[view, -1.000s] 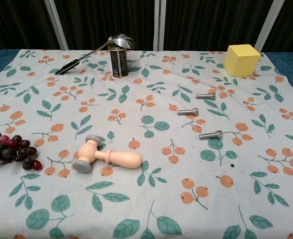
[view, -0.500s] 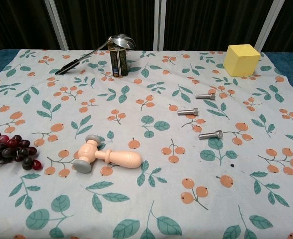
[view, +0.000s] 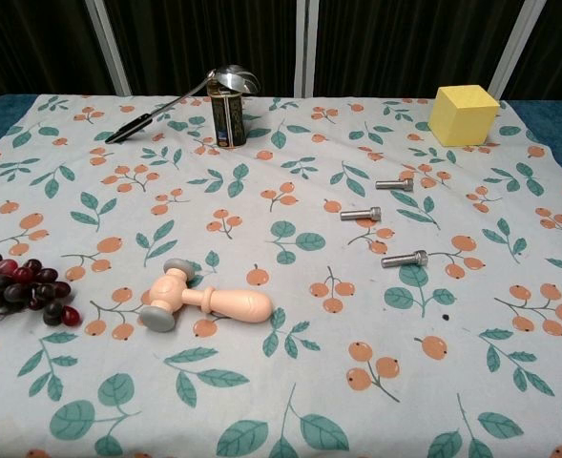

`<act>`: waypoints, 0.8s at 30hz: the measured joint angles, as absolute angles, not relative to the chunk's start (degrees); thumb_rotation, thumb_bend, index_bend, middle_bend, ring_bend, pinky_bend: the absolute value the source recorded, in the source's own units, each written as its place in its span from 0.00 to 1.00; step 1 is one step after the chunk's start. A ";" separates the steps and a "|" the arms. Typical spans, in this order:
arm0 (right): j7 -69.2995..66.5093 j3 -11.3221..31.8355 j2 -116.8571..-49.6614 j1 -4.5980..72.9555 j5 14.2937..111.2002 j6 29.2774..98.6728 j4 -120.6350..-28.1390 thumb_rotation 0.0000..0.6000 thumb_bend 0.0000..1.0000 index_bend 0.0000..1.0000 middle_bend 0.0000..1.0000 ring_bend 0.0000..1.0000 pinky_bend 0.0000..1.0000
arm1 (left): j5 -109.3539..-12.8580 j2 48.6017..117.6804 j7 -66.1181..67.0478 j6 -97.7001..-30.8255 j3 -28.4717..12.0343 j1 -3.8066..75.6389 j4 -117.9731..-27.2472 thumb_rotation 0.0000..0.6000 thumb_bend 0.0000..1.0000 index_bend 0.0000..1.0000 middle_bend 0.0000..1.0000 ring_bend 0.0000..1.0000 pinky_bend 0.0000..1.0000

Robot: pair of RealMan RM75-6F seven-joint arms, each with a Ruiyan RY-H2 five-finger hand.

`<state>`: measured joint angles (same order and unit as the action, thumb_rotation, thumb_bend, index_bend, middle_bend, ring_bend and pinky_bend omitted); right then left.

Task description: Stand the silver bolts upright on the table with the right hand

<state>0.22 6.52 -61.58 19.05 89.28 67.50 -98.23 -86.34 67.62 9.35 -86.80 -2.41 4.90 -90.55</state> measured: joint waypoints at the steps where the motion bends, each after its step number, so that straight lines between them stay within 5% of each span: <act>1: 1.00 7.24 -62.43 20.84 88.47 65.38 -98.19 1.00 0.25 0.30 0.25 0.08 0.12 | -86.38 67.57 9.46 -86.80 -2.46 4.95 -90.66 1.00 0.00 0.23 0.13 0.00 0.00; 13: 19.53 11.12 -76.67 34.90 78.15 51.87 -90.79 1.00 0.25 0.38 0.25 0.07 0.10 | -85.64 66.90 10.09 -86.07 -2.63 5.18 -91.63 1.00 0.00 0.23 0.13 0.00 0.00; 24: 30.02 11.20 -89.86 42.47 70.91 48.05 -79.04 1.00 0.25 0.40 0.24 0.05 0.05 | -85.40 67.17 9.64 -86.08 -2.44 4.94 -91.26 1.00 0.00 0.23 0.13 0.00 0.00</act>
<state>30.02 11.20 -89.86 42.47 70.91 48.05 -79.04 -85.40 67.17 9.64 -86.08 -2.44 4.94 -91.26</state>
